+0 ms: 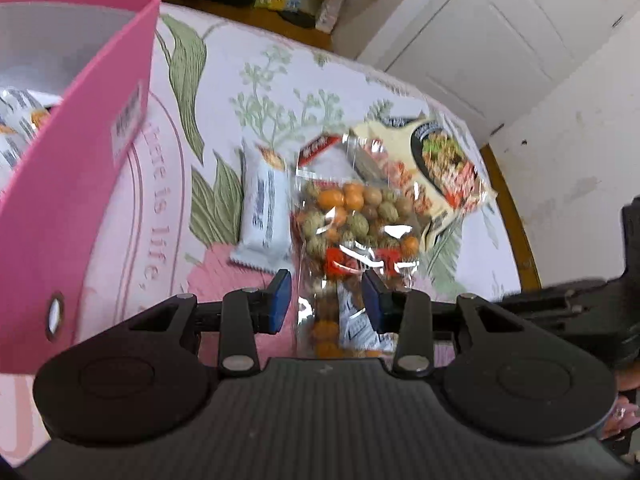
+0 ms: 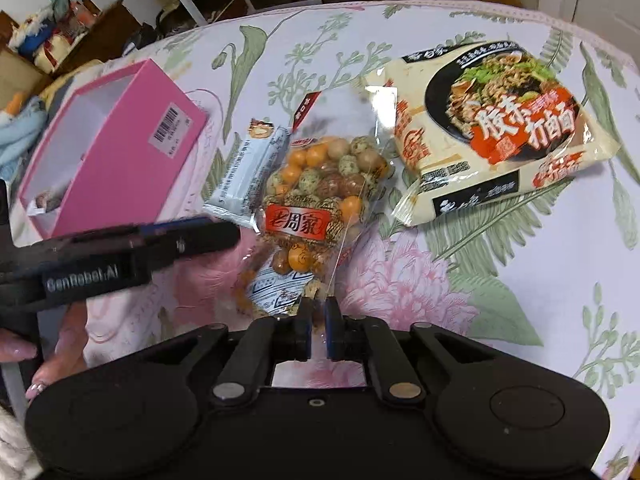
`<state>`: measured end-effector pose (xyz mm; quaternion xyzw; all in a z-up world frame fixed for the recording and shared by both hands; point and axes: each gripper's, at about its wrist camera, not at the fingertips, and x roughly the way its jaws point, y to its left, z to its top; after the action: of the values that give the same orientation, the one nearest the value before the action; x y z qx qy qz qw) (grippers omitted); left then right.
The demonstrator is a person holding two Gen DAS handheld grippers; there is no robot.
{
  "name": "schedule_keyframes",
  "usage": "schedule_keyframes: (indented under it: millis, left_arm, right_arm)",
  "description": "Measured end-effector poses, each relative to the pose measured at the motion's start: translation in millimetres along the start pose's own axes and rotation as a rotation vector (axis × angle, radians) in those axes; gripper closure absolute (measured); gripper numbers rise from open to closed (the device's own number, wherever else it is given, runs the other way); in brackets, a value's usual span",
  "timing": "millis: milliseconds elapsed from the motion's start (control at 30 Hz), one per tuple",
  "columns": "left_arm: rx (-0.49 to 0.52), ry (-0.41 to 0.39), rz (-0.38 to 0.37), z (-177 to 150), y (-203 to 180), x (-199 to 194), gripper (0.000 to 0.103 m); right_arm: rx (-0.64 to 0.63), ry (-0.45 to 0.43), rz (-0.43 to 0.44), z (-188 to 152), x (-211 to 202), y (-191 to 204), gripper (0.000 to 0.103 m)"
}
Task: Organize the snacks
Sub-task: 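Grasp the clear bag of speckled candy eggs with the left gripper, then lift the candy egg bag and carry it over the pink box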
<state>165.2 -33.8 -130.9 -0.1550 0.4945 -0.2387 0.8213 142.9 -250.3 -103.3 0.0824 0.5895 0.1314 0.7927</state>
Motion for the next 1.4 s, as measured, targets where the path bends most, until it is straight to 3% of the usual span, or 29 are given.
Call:
schedule_keyframes:
  millis: [33, 133, 167, 300, 400, 467, 600, 700, 733, 767, 867, 1000, 1033, 1067, 1167, 1400]
  left_arm:
    - [0.01, 0.008, 0.007, -1, -1, 3, 0.065]
    - [0.018, 0.02, 0.03, -3, -2, 9, 0.064]
    - [0.014, 0.031, 0.028, -3, -1, 12, 0.063]
    - [-0.047, 0.088, -0.009, -5, 6, 22, 0.065]
    - [-0.081, 0.083, -0.015, -3, 14, 28, 0.066]
    - [-0.134, 0.082, -0.051, 0, 23, 29, 0.065]
    - [-0.242, 0.095, -0.145, 4, 37, 34, 0.062]
    - [-0.202, 0.105, -0.148, 4, 29, 40, 0.063]
    - [-0.184, 0.104, -0.14, 3, 26, 40, 0.063]
    - [-0.159, 0.103, -0.136, 3, 23, 40, 0.063]
    - [-0.131, 0.113, -0.134, 0, 16, 39, 0.063]
    - [-0.088, 0.104, -0.101, -3, 10, 36, 0.062]
    - [-0.088, 0.103, -0.095, -4, 9, 33, 0.061]
    - [-0.095, 0.111, -0.097, -4, 9, 32, 0.059]
    - [-0.124, 0.13, -0.11, -6, 9, 27, 0.056]
    - [-0.147, 0.184, -0.139, -14, 3, 1, 0.055]
  right_arm:
    - [-0.014, -0.014, -0.024, 0, 0, 2, 0.085]
    - [-0.039, -0.051, -0.049, 3, 0, 5, 0.056]
    - [-0.051, -0.041, -0.044, 3, 1, 6, 0.05]
    - [-0.084, -0.04, -0.007, 4, 9, 5, 0.044]
    - [-0.067, -0.07, 0.031, 7, 21, -2, 0.042]
    - [-0.031, -0.094, 0.069, 8, 26, -13, 0.032]
    - [-0.052, -0.096, 0.119, 8, 30, -21, 0.031]
    - [-0.089, -0.063, 0.181, 4, 32, -16, 0.029]
    - [-0.097, -0.058, 0.191, 2, 34, -13, 0.023]
    - [-0.111, -0.068, 0.183, 1, 35, -8, 0.016]
    - [-0.136, -0.129, 0.104, -5, 42, 9, 0.009]
    - [-0.209, -0.19, -0.041, -11, 46, 33, 0.012]
    - [-0.2, -0.195, -0.056, -13, 43, 33, 0.023]
    - [-0.183, -0.196, -0.075, -13, 41, 33, 0.026]
    - [-0.189, -0.18, -0.069, -13, 33, 33, 0.032]
    - [-0.181, -0.089, -0.088, -22, 11, 52, 0.032]
